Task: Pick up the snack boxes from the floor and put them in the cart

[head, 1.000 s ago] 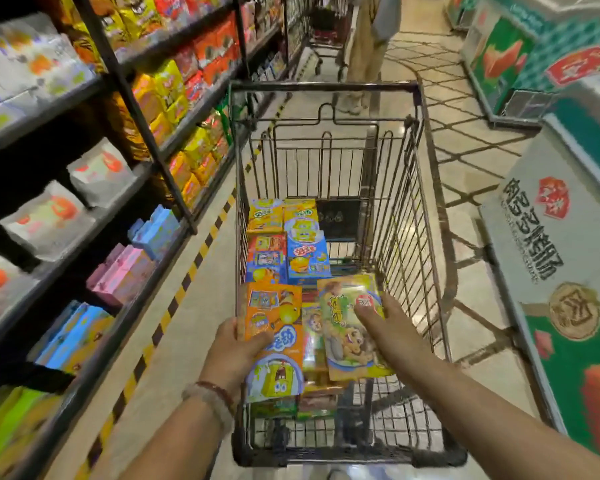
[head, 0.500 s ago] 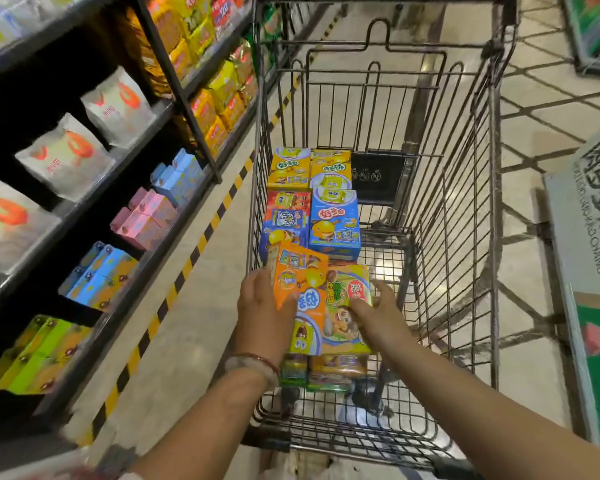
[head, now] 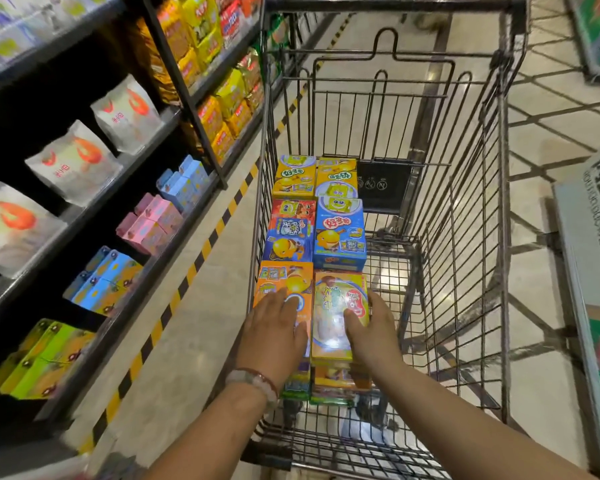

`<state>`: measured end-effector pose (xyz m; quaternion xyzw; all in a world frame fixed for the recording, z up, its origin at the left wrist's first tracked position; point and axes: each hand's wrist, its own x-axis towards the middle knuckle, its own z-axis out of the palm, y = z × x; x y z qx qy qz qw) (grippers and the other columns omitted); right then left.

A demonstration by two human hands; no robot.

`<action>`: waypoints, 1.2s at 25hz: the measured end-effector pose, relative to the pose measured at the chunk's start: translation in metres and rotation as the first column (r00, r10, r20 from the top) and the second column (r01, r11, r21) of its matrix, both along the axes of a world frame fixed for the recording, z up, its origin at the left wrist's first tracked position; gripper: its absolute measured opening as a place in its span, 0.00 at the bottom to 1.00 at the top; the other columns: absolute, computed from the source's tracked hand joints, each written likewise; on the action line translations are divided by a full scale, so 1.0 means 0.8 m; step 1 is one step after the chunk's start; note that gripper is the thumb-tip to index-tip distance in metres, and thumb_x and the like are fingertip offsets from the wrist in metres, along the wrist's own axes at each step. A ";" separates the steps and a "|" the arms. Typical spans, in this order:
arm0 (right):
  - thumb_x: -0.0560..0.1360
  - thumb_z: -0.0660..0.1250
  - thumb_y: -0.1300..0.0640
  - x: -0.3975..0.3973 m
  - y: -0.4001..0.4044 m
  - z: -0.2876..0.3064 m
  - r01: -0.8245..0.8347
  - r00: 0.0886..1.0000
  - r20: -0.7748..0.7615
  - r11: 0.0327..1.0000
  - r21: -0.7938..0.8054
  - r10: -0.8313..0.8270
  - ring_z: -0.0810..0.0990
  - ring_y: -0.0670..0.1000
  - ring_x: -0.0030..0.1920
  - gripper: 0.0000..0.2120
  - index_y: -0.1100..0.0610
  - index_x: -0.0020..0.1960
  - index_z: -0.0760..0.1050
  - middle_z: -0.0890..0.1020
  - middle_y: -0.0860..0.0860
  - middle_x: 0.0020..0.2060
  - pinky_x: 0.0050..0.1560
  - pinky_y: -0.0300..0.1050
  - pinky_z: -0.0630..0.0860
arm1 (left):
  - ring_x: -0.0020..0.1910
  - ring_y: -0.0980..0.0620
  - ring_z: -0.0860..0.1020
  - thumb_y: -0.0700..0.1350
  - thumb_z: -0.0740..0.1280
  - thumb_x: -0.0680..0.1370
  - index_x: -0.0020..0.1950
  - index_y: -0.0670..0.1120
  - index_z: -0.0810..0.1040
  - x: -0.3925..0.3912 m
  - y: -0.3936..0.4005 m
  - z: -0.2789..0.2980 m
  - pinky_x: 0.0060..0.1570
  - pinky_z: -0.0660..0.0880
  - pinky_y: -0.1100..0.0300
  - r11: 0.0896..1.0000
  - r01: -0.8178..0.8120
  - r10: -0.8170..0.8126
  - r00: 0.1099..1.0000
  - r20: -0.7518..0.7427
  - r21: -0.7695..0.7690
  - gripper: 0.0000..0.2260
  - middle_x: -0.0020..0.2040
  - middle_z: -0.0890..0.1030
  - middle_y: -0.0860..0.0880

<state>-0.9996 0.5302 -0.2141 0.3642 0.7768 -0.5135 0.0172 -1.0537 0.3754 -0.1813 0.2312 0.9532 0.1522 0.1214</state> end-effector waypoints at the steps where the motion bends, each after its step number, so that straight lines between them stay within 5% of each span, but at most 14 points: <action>1: 0.77 0.64 0.57 -0.001 0.000 -0.001 0.008 1.000 -0.003 1.000 0.001 -0.008 0.68 0.54 0.66 0.24 0.59 0.71 0.64 0.70 0.56 0.67 0.54 0.35 0.61 | 0.72 0.44 0.63 0.52 0.54 0.78 0.69 0.46 0.70 -0.003 0.001 -0.001 0.70 0.59 0.51 1.000 0.006 -0.006 1.000 0.010 -0.015 0.22 0.73 0.65 0.45; 4: 0.78 0.64 0.57 -0.002 0.002 0.003 -0.024 1.000 -0.017 0.999 0.036 0.025 0.69 0.54 0.64 0.22 0.58 0.71 0.65 0.72 0.54 0.64 0.53 0.36 0.61 | 0.76 0.51 0.51 0.52 0.54 0.81 0.74 0.51 0.59 -0.008 0.000 -0.006 0.72 0.50 0.57 0.999 0.014 -0.015 1.000 -0.021 -0.038 0.22 0.77 0.54 0.51; 7: 0.78 0.64 0.56 0.000 0.004 0.011 -0.046 0.999 -0.014 0.999 0.024 0.046 0.71 0.50 0.57 0.21 0.57 0.69 0.66 0.72 0.51 0.57 0.51 0.37 0.63 | 0.76 0.51 0.50 0.52 0.54 0.81 0.74 0.51 0.58 -0.006 -0.001 -0.004 0.72 0.49 0.58 0.999 0.021 -0.022 0.999 -0.027 -0.032 0.21 0.77 0.53 0.51; 11: 0.77 0.65 0.55 0.008 0.010 0.025 -0.055 0.998 -0.016 0.997 0.058 0.056 0.74 0.53 0.61 0.21 0.55 0.69 0.67 0.75 0.52 0.62 0.56 0.43 0.70 | 0.75 0.53 0.54 0.55 0.51 0.79 0.73 0.50 0.61 -0.016 -0.004 0.018 0.71 0.48 0.61 0.997 0.082 -0.082 0.997 0.000 0.002 0.23 0.75 0.57 0.51; 14: 0.79 0.63 0.54 0.006 0.024 0.061 -0.094 0.995 0.015 0.995 0.020 0.094 0.72 0.52 0.65 0.22 0.54 0.72 0.64 0.72 0.52 0.67 0.60 0.43 0.69 | 0.70 0.54 0.62 0.60 0.49 0.73 0.70 0.50 0.67 -0.035 -0.010 0.054 0.65 0.56 0.67 0.977 0.085 -0.110 0.987 0.118 0.193 0.28 0.70 0.66 0.53; 17: 0.79 0.62 0.54 -0.003 0.049 0.116 -0.180 0.983 -0.015 0.978 0.103 0.183 0.71 0.52 0.67 0.24 0.56 0.74 0.61 0.69 0.52 0.71 0.63 0.43 0.67 | 0.60 0.58 0.71 0.48 0.62 0.79 0.62 0.52 0.72 -0.076 -0.023 0.117 0.55 0.65 0.71 0.919 -0.025 -0.088 0.960 0.266 0.394 0.11 0.58 0.73 0.55; 23: 0.80 0.60 0.55 -0.041 0.084 0.300 -0.339 0.913 -0.143 0.908 0.247 0.381 0.72 0.47 0.59 0.20 0.54 0.71 0.64 0.72 0.53 0.68 0.59 0.41 0.69 | 0.57 0.59 0.74 0.45 0.64 0.78 0.52 0.59 0.71 -0.134 -0.063 0.301 0.59 0.70 0.64 0.886 0.101 -0.130 0.991 0.035 0.453 0.08 0.54 0.75 0.60; 26: 0.80 0.59 0.50 -0.058 0.076 0.410 -0.400 0.853 -0.211 0.858 0.323 0.477 0.72 0.48 0.60 0.19 0.50 0.71 0.65 0.71 0.51 0.68 0.61 0.44 0.70 | 0.54 0.59 0.75 0.55 0.63 0.74 0.50 0.62 0.71 -0.130 -0.084 0.392 0.61 0.71 0.60 0.848 0.174 -0.130 0.984 -0.120 0.501 0.06 0.53 0.75 0.61; 30: 0.79 0.59 0.48 -0.068 0.038 0.523 -0.493 0.708 -0.216 0.689 0.531 0.673 0.73 0.49 0.63 0.21 0.48 0.72 0.64 0.71 0.50 0.68 0.64 0.48 0.71 | 0.56 0.65 0.74 0.74 0.63 0.58 0.52 0.65 0.70 -0.112 -0.121 0.480 0.61 0.70 0.62 0.842 0.238 -0.131 0.961 -0.245 0.484 0.26 0.56 0.75 0.63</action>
